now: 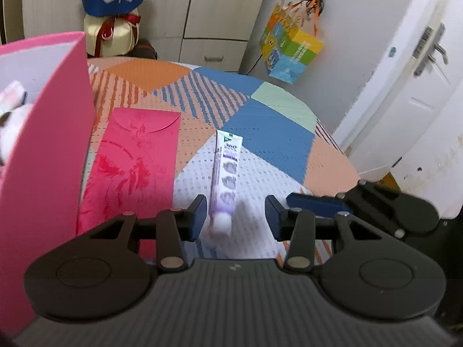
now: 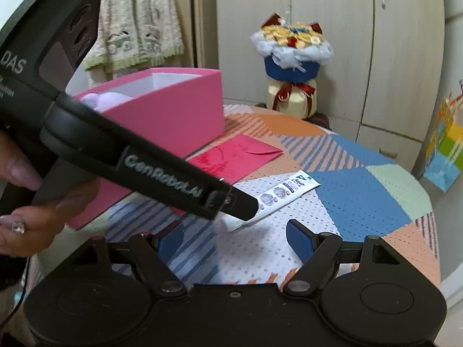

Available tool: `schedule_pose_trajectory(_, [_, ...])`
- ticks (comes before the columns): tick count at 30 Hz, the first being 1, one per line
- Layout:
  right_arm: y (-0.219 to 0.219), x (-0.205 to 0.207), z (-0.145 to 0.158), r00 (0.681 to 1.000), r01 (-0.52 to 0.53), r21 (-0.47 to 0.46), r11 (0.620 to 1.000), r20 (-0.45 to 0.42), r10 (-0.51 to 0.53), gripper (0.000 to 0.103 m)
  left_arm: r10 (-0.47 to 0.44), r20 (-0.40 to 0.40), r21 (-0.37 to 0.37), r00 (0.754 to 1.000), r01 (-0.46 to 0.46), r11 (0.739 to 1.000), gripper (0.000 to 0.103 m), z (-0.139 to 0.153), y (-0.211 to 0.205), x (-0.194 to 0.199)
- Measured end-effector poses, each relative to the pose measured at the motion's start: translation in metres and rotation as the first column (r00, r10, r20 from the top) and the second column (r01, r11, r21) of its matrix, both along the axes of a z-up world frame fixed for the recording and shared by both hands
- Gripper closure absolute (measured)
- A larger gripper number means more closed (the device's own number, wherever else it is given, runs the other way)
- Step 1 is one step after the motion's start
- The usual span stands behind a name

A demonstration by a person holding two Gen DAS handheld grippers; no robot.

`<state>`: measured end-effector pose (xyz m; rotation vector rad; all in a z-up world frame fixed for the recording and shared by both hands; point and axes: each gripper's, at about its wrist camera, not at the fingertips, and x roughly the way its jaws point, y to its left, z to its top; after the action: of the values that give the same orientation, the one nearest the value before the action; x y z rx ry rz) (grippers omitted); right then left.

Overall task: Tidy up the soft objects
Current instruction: 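Lower the left gripper around the toothpaste tube and close it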

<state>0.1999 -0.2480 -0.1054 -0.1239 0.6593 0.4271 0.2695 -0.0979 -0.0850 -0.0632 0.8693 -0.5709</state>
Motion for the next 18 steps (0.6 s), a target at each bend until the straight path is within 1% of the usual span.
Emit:
schedule_pose_trajectory(3, [0.0,0.015,-0.006,1.0,0.005,0.018,1.0,-0.022,-0.005,0.022,0.028,-0.037,-0.011,0.999,-0.028,1.0,0.062,-0.009,-0.002,0.013])
schedule_pose_trajectory(7, [0.003,0.025,-0.012,0.999,0.004,0.032,0.999,-0.046,-0.003,0.022,0.034,-0.094,-0.02,0.995,-0.036,0.999,0.062,-0.021,-0.007,0.021])
schedule_pose_trajectory(10, [0.005,0.028,-0.017,0.998,0.021,0.023,1.0,-0.055,-0.02,0.022,0.015,-0.131,-0.06,0.991,-0.023,0.998,0.063,-0.026,-0.005,0.024])
schedule_pose_trajectory(12, [0.007,0.027,-0.018,0.999,0.023,0.01,1.0,-0.042,-0.022,0.022,0.003,-0.169,-0.104,0.986,-0.02,0.994,0.063,-0.028,-0.002,0.027])
schedule_pose_trajectory(15, [0.008,0.026,-0.022,0.999,0.026,-0.005,1.0,-0.041,-0.026,0.022,-0.05,-0.226,-0.175,0.973,0.009,0.984,0.066,-0.031,-0.001,0.028])
schedule_pose_trajectory(16, [0.007,0.027,-0.023,0.999,0.034,-0.007,0.999,-0.041,-0.034,0.022,-0.059,-0.243,-0.187,0.968,0.013,0.982,0.067,-0.033,-0.002,0.027])
schedule_pose_trajectory(18, [0.004,0.03,-0.024,0.998,0.051,-0.005,0.999,-0.048,-0.051,0.022,-0.051,-0.237,-0.193,0.97,0.005,0.981,0.07,-0.033,-0.003,0.023])
